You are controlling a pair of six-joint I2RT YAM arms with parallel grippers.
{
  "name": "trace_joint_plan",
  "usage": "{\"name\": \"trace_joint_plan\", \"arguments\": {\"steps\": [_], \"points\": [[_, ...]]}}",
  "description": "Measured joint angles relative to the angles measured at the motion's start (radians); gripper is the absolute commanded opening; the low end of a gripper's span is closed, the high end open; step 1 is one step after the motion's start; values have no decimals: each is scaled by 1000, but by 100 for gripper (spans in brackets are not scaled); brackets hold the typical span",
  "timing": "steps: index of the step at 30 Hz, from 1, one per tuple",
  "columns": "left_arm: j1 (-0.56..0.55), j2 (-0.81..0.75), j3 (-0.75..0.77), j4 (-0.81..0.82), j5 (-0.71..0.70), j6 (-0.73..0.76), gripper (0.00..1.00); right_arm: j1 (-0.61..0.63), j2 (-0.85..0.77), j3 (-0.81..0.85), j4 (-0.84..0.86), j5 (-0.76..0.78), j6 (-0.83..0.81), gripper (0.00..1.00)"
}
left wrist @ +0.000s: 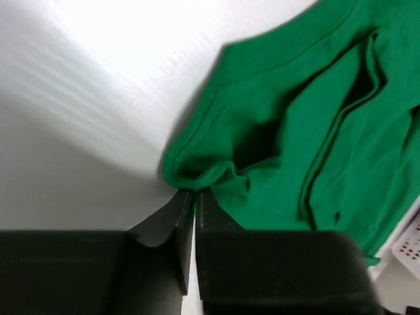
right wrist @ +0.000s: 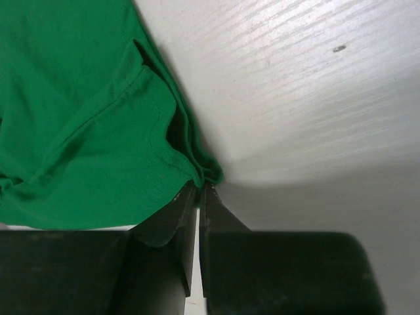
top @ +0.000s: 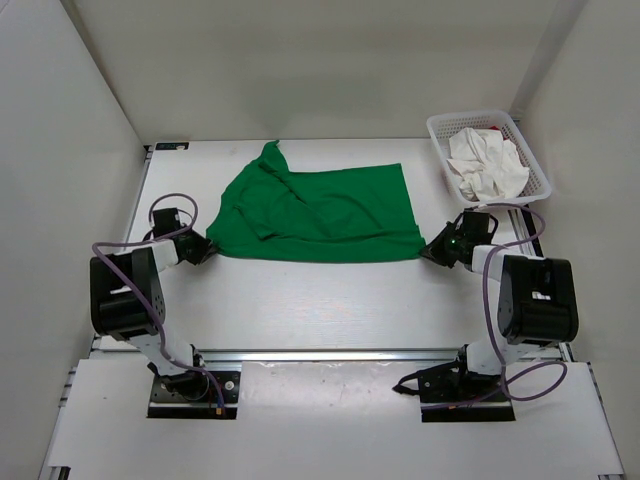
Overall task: Fold and stack the t-shirts
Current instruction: Fold the flattened tshirt in 1/3 of the way
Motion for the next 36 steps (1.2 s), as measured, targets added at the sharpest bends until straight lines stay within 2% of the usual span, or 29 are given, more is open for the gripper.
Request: {"name": "trace_joint_plan", "arguments": {"steps": [1,5,8,12,16,20,22,23,24,25,27,29,32,33,34,35,36], "points": [[-4,8,6,4,0,-6,0,0,-1,0,-1,2,2,0],[-9,13,14,6,-7,-8,0,0,-24,-19,1,5,2,0],[-6,-39,-38,6,-22,-2,0,-5,-88,-85,2,7,3,0],[26,-218,-191,-47,-25,11,0,-23,-203,-199,-1,6,10,0],[105,-431,-323,-159,-18,36,0,-24,-372,-319,-28,13,29,0],[138,-607,-365,-293,-16,61,1,2,-522,-385,-105,50,51,0],[130,-637,-365,-325,-16,70,14,13,-569,-398,-137,66,65,0],[129,-643,-365,-345,-14,76,32,13,-587,-402,-150,69,69,0],[127,-646,-365,-362,-10,85,47,8,-613,-410,-166,68,75,8],[126,-649,-366,-376,-5,83,54,2,-630,-418,-172,66,79,25],[119,-657,-363,-404,-8,99,68,-25,-687,-442,-196,64,89,41],[104,-659,-331,-455,-31,113,67,-48,-742,-446,-221,63,84,47],[62,-660,-238,-509,-92,138,65,-52,-771,-424,-265,75,79,49],[47,-662,-210,-515,-115,145,61,-43,-771,-408,-284,82,77,49],[30,-669,-182,-519,-143,153,53,-31,-772,-388,-301,92,75,50],[11,-681,-158,-520,-175,160,31,-18,-775,-367,-313,100,71,49],[-10,-697,-141,-521,-201,166,17,-6,-779,-341,-324,109,64,45]]}}
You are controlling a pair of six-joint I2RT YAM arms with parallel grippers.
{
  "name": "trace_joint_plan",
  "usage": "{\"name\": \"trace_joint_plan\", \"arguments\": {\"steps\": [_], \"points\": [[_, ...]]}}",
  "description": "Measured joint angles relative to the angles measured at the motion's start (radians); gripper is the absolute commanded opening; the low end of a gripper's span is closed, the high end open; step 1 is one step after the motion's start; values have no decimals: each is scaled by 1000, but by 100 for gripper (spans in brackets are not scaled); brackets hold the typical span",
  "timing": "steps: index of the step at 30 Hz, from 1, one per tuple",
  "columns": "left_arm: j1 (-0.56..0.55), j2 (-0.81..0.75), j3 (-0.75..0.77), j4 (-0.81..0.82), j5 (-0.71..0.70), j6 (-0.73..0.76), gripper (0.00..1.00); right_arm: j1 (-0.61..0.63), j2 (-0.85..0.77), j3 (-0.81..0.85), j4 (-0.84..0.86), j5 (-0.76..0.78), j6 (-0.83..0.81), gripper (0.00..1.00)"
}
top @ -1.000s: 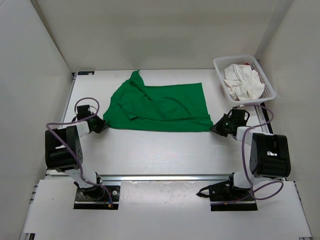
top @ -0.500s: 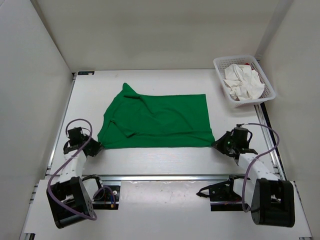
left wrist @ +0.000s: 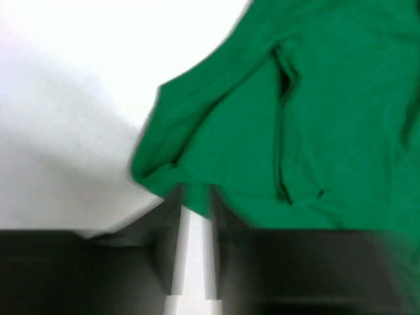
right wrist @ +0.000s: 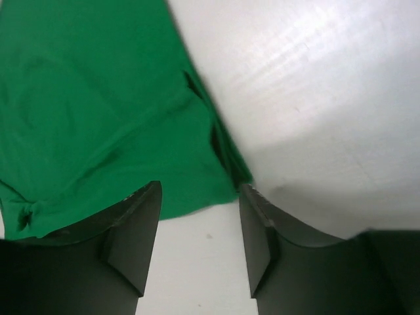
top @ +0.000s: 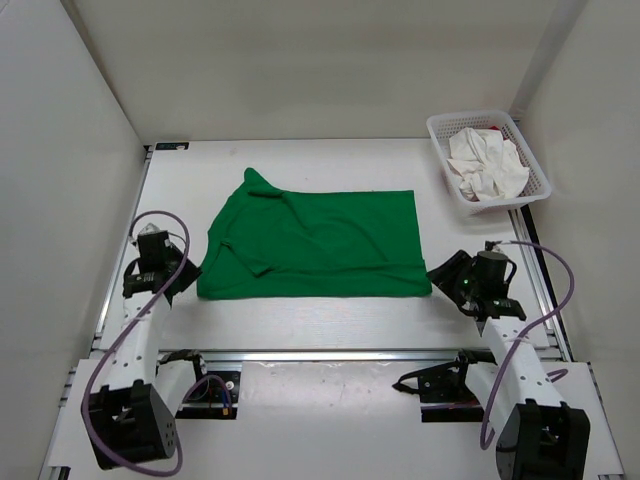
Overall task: Fold and stack the t-shirts
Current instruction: Fold the flattened tshirt in 1/3 of the way
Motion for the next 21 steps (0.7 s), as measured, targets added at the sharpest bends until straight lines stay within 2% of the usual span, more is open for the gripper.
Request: {"name": "trace_joint_plan", "arguments": {"steps": [1,2,3,6,9,11,13,14,16,17,19,21], "points": [[-23,-18,11,2,-23,13,8,13,-5,21,-3,9,-7,27],[-49,-32,15,6,-35,27,4,25,-9,38,-3,15,-16,3],[-85,-50,14,18,-41,31,0,37,-11,49,1,21,-16,0],[-277,-76,-1,61,-68,-10,0,98,-5,63,24,25,-16,0],[-465,-36,-47,149,-62,-84,0,214,25,63,56,32,-16,0],[-515,37,-87,219,-36,-133,0,311,54,63,86,40,-18,0],[-507,104,-124,275,-11,-176,2,393,93,63,111,37,-19,0],[-498,124,-142,296,-5,-195,7,422,112,63,120,35,-23,0],[-476,134,-179,341,9,-232,36,444,138,63,132,31,-29,0],[-468,129,-193,367,19,-245,43,446,145,63,137,30,-31,0],[-453,127,-206,411,32,-274,49,446,153,63,156,25,-33,0],[-450,133,-206,447,41,-291,48,446,158,63,176,17,-35,0]]}}
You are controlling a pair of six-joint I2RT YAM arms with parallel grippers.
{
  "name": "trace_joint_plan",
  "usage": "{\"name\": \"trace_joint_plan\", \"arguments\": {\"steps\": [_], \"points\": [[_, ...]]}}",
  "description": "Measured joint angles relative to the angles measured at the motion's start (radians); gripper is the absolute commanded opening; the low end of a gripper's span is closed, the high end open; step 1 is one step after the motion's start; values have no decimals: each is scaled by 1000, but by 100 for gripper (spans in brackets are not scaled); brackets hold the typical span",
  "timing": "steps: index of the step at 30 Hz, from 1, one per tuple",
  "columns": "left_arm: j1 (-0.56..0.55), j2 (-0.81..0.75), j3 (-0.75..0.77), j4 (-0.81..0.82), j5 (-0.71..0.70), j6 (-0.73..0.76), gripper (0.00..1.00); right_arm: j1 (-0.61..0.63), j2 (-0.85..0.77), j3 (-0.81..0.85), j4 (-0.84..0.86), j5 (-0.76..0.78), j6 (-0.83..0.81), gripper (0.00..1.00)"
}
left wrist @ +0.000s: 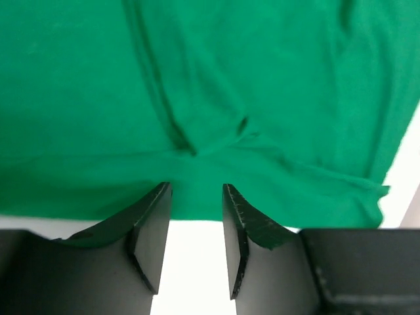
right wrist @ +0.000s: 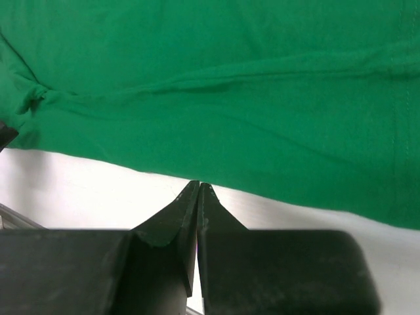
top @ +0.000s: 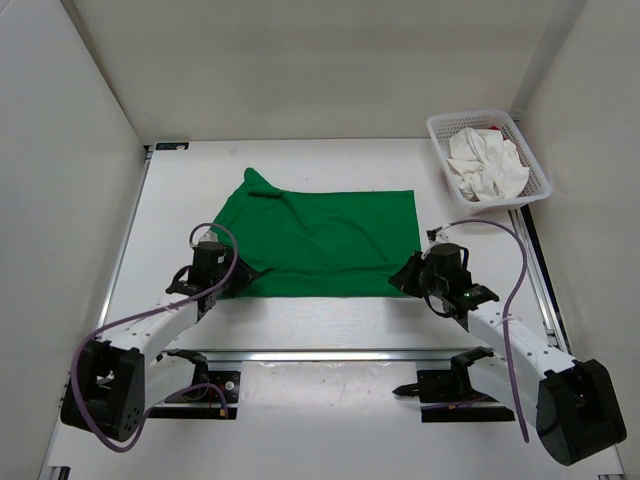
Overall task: Fold and stack the t-shirts
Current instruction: Fold the flattened tshirt in 1/3 of the way
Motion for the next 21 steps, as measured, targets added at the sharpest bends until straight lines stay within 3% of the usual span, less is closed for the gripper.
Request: {"name": "trace_joint_plan", "arguments": {"steps": [10,21], "points": [[-1,101,9,101,14,-20,38,-1,46,-24,67,-35,-2,0],[7,161,41,121,-13,-20,34,-3,51,-36,102,-55,-2,0]]}}
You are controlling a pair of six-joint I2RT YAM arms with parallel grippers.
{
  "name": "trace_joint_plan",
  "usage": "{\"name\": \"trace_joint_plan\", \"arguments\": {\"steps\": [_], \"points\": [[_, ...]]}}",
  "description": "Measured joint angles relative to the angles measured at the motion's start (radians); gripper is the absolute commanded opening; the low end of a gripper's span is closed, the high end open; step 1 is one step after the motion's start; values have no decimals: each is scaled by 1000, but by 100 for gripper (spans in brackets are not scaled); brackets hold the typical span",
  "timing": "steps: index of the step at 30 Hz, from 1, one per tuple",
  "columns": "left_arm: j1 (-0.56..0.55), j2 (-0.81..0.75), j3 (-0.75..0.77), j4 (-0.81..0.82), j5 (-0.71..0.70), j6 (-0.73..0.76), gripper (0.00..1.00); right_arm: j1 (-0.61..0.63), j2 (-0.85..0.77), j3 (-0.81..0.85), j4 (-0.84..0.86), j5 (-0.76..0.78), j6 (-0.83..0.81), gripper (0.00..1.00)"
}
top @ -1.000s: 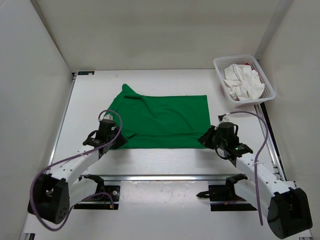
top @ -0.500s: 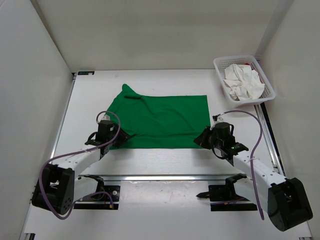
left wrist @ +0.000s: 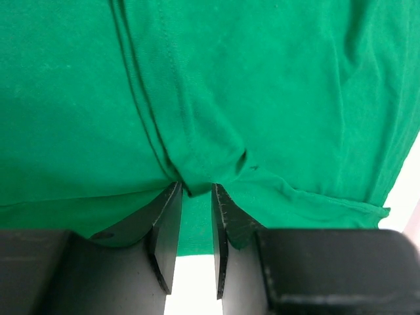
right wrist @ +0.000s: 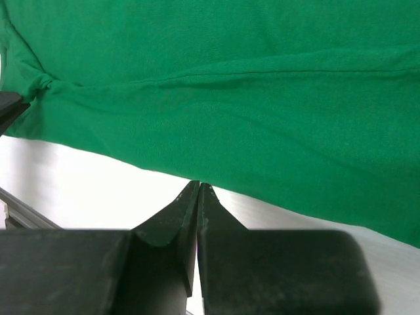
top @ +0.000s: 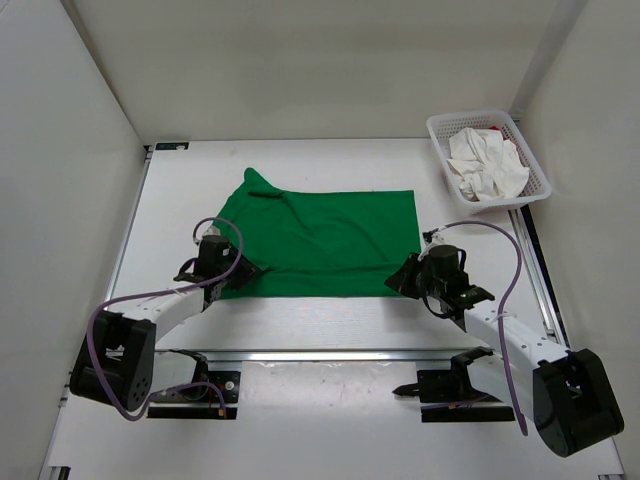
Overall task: Fold and stack the t-shirts
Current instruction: Fold the flattened tshirt in 1/3 of the way
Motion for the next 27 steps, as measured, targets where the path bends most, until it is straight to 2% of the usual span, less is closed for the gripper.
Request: {"name": "trace_joint_plan", "arguments": {"steps": [4,6,9,18,25,27], "points": [[9,10,0,5,-5,0,19,-5,-2,-8,6,-4,0,1],[12,25,1,7,-6,-1,8,-5,-3,-8,6,-5,0,1],[8,57,19,1,-13,0,0,-5,-9,-11,8,-6,0,0],[-62,164,205,-4,-43,21,0,-8,-11,-24,13,-10,1,0],[-72,330,362,-44,-61,74,10,-19,-11,-30,16,-17,1,0],[-71,378,409,-64,-61,90,10,-19,-11,-32,16,-17,0,0]]}}
